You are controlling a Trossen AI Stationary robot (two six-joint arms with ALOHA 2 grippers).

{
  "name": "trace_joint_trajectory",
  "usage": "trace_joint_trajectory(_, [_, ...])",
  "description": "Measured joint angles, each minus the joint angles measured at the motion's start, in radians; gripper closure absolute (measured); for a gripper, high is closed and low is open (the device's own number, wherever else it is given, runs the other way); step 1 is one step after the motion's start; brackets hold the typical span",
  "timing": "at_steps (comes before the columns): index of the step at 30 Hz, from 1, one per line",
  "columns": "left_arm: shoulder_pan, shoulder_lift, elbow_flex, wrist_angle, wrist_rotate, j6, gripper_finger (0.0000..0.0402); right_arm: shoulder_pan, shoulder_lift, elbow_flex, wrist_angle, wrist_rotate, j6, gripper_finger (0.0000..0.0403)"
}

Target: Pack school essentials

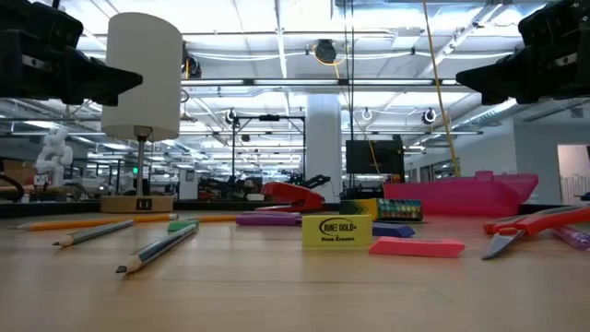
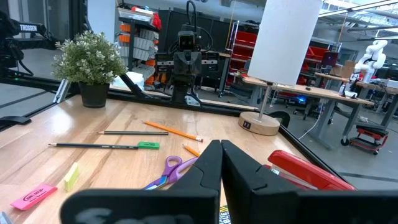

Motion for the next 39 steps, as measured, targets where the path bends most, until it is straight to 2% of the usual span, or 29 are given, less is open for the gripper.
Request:
trace_joint_trajectory(28, [0.0,0.0,0.0,0.001,-0.011,0.0,0.0366,0.0,0.0,0.008,0.01,0.0,0.013,0.0403])
trace_joint_trajectory(34, [0.0,0.0,0.0,0.001,-0.016,-0.056,0.0366,0.0,0.033,0.101,-0.063,-0.002,0.017,0.0403])
trace_joint_trajectory(39, [0.0,0.0,0.0,0.001,-0.021,-0.13,0.0366,0.0,0.129,0.243,-0.162,-0.001,0.034,0.0403])
